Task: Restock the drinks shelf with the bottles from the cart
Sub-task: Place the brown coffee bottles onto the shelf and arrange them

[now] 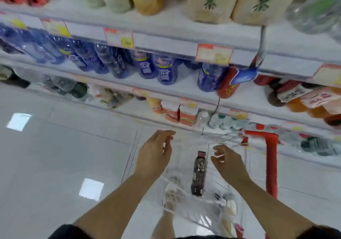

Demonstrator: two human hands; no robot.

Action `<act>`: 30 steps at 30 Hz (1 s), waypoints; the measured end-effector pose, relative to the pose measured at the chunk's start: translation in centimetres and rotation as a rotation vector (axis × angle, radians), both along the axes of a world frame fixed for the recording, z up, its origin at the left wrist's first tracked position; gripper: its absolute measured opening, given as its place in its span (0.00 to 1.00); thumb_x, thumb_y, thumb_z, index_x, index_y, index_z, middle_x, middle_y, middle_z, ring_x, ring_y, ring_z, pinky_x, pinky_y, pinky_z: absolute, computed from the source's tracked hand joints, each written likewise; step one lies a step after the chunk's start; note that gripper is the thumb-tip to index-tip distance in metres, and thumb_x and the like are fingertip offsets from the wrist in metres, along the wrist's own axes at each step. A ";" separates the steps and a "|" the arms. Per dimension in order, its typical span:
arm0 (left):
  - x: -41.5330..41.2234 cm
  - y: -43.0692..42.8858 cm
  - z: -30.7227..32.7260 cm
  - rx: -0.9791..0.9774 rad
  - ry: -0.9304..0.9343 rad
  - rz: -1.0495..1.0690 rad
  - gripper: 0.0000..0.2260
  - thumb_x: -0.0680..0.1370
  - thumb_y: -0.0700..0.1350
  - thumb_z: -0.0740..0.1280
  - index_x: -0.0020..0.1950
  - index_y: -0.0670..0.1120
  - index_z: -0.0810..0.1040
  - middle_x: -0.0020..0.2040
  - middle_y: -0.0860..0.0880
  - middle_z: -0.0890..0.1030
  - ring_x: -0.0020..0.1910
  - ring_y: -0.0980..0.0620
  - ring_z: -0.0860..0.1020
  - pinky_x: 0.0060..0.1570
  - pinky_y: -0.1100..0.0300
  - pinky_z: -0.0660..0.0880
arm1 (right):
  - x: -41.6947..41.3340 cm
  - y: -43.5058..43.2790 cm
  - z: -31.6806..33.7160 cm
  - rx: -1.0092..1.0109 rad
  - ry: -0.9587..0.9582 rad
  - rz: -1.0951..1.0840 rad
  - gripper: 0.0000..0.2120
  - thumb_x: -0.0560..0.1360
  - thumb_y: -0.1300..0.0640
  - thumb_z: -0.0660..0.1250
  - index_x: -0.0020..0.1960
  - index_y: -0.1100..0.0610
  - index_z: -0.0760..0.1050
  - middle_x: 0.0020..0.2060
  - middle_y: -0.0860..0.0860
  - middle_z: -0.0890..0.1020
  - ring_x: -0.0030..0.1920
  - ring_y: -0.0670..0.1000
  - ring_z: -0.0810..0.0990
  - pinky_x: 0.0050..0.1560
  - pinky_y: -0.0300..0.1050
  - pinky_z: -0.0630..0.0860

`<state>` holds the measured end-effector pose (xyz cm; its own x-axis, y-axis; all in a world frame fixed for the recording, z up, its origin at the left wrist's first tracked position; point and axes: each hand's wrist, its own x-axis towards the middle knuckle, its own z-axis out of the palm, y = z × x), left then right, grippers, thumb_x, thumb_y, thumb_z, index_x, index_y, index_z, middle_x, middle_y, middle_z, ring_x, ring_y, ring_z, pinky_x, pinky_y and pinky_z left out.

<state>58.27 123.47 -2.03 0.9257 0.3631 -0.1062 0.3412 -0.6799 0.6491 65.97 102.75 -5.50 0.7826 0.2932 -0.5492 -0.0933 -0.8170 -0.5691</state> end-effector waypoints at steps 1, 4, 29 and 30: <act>-1.1 0.5 -2.2 0.000 0.051 0.014 0.13 0.77 0.37 0.63 0.59 0.49 0.78 0.51 0.55 0.80 0.46 0.56 0.80 0.43 0.60 0.78 | -0.4 0.4 -2.4 -0.038 0.071 0.006 0.15 0.74 0.58 0.67 0.60 0.58 0.73 0.49 0.53 0.80 0.48 0.53 0.80 0.48 0.43 0.73; -4.0 1.3 -8.6 -0.025 0.173 0.057 0.14 0.76 0.37 0.63 0.59 0.49 0.78 0.51 0.54 0.80 0.46 0.56 0.80 0.42 0.64 0.75 | -1.6 1.6 -9.3 -0.109 0.252 -0.046 0.20 0.74 0.59 0.68 0.64 0.60 0.70 0.54 0.57 0.79 0.52 0.57 0.78 0.47 0.43 0.70; -4.3 0.2 -17.1 -0.229 0.386 0.009 0.13 0.78 0.41 0.62 0.60 0.50 0.76 0.50 0.57 0.77 0.46 0.60 0.76 0.50 0.63 0.76 | -3.6 3.0 -19.5 -0.097 0.248 -0.078 0.38 0.63 0.59 0.75 0.68 0.51 0.61 0.55 0.56 0.75 0.50 0.57 0.76 0.46 0.47 0.74; -3.4 -0.1 -15.6 -0.247 0.378 0.003 0.13 0.78 0.41 0.62 0.60 0.51 0.76 0.50 0.57 0.77 0.46 0.60 0.76 0.51 0.63 0.76 | -3.6 2.9 -17.2 -0.043 0.266 -0.074 0.38 0.63 0.60 0.75 0.69 0.50 0.61 0.53 0.54 0.77 0.49 0.55 0.76 0.45 0.44 0.73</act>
